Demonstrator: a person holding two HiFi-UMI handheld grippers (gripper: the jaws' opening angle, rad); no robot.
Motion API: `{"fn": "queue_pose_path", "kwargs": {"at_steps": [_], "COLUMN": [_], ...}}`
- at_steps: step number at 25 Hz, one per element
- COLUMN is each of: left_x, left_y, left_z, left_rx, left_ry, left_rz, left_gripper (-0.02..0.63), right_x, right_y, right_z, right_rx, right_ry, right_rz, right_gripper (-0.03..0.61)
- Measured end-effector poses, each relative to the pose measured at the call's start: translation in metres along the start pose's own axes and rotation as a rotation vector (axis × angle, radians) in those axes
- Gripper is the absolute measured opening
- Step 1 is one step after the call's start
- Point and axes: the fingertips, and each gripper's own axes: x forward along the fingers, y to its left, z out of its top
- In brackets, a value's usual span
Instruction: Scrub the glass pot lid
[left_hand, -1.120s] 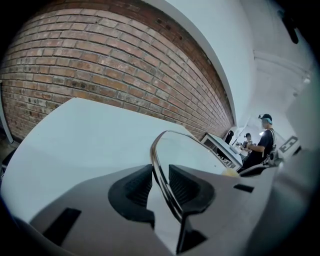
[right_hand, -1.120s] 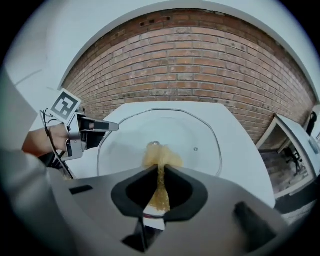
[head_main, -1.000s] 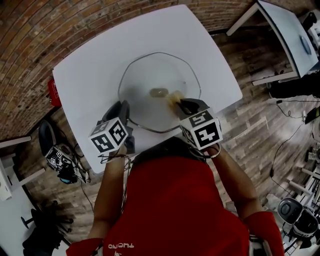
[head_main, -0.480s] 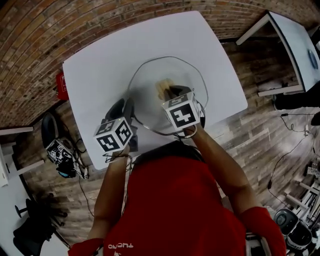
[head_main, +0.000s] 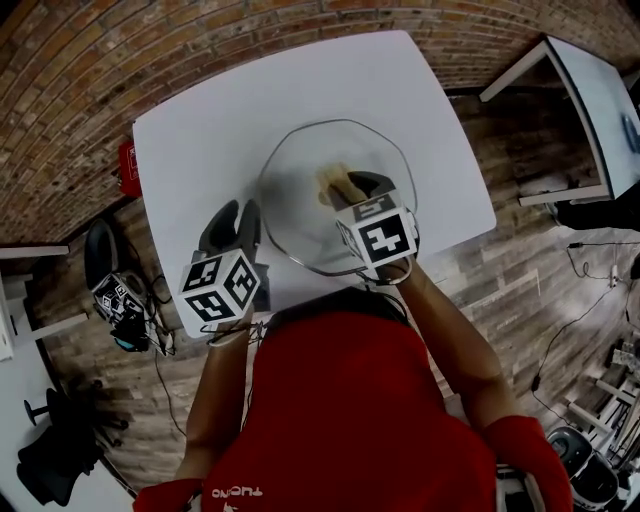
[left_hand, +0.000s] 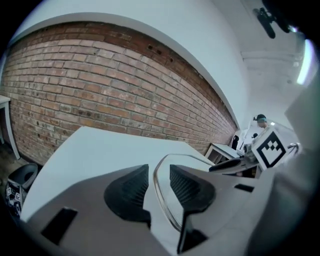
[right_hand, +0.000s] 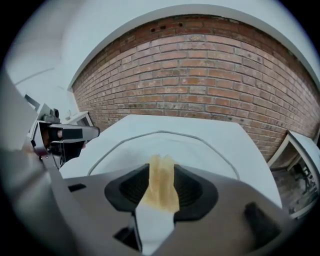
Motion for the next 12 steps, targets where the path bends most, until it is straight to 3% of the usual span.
{"fn": "queue_pose_path", "kwargs": {"at_steps": [4, 8, 12], "left_x": [-0.017, -0.037, -0.05], "left_y": [-0.029, -0.086, -0.135], "left_z": [0.048, 0.095, 0.121], "left_rx": [0.114, 0.233, 0.336], "left_ry": [-0.133, -0.292, -0.366], "left_rz": [-0.039, -0.174, -0.284], "left_gripper": [0.123, 0.123, 0.116], "right_x": [-0.047, -0.113, -0.159], "right_y": [-0.006, 0.003, 0.012], "right_z": [0.038, 0.095, 0.13], "right_rx": [-0.022, -0.123, -0.2], "right_ry": [-0.195, -0.509, -0.714], "right_rz": [0.034, 0.11, 0.139], "right_gripper": [0.152, 0.152, 0.137]}}
